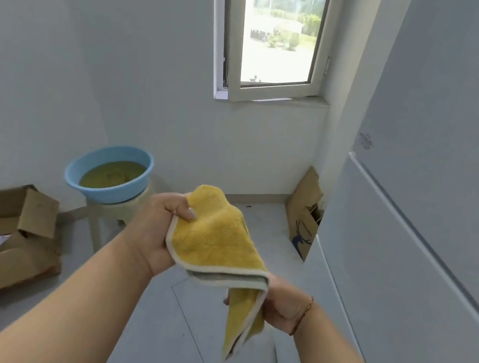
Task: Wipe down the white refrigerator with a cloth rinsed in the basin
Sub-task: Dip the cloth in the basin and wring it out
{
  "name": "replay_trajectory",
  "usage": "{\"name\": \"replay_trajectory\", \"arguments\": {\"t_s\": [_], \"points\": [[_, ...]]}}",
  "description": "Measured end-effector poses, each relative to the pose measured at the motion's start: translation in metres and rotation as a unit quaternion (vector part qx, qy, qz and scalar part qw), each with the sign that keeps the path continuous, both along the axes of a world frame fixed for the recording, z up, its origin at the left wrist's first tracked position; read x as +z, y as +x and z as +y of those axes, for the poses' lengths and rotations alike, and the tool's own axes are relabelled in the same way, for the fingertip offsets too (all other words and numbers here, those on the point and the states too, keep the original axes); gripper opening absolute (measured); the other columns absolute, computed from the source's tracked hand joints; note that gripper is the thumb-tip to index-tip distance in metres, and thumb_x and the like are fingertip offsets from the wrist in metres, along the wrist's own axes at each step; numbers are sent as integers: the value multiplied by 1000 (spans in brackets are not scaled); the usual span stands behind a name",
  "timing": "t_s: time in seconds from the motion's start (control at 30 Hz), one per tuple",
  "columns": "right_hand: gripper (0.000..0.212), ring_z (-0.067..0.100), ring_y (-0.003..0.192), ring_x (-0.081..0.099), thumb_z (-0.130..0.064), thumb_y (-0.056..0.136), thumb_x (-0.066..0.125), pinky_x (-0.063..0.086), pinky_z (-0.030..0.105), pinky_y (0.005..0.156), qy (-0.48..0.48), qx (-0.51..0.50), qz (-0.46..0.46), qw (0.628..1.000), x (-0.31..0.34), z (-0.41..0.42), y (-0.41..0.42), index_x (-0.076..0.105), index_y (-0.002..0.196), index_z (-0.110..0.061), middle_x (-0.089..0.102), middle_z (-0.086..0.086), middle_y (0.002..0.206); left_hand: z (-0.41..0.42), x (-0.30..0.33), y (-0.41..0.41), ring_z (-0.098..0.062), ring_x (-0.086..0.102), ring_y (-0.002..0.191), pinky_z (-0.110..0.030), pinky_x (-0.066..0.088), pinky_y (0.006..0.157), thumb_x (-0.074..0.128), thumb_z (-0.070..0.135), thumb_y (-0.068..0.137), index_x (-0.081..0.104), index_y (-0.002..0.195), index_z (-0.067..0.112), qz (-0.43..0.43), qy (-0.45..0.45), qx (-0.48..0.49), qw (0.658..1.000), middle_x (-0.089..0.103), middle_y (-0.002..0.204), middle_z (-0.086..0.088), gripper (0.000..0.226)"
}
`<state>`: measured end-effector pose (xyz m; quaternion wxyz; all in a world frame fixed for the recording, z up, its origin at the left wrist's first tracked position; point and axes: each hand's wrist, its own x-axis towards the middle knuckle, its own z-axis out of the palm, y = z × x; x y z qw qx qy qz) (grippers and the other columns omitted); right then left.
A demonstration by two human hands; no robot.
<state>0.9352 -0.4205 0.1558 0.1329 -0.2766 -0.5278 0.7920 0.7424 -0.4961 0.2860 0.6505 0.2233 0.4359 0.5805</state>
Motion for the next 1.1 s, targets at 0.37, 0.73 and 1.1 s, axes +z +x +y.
{"name": "replay_trajectory", "arguments": {"t_s": [0.37, 0.73, 1.1], "points": [[55, 46, 117, 55, -4, 71, 57, 45, 58, 98, -90, -57, -29, 994, -29, 115, -125, 52, 125, 3, 56, 27, 129, 54, -61, -166, -37, 63, 94, -44, 57, 68, 45, -18, 86, 41, 142, 14, 56, -144, 198, 968, 48, 133, -26, 65], [66, 35, 91, 64, 5, 65, 64, 58, 45, 68, -108, -100, 29, 989, -27, 206, -356, 48, 127, -11, 53, 21, 121, 118, -79, -399, -32, 66, 77, -33, 61, 59, 60, -21, 78, 61, 116, -3, 153, -160, 218, 951, 66, 96, -24, 42], [47, 32, 98, 59, 19, 78, 52, 52, 50, 84, 84, -87, -135, 983, -41, 296, -536, 67, 102, -19, 59, 12, 111, 204, -120, -578, -28, 55, 122, -35, 44, 103, 82, 4, 68, 50, 141, 21, 531, -249, 91, 805, 52, 142, -9, 82]]}}
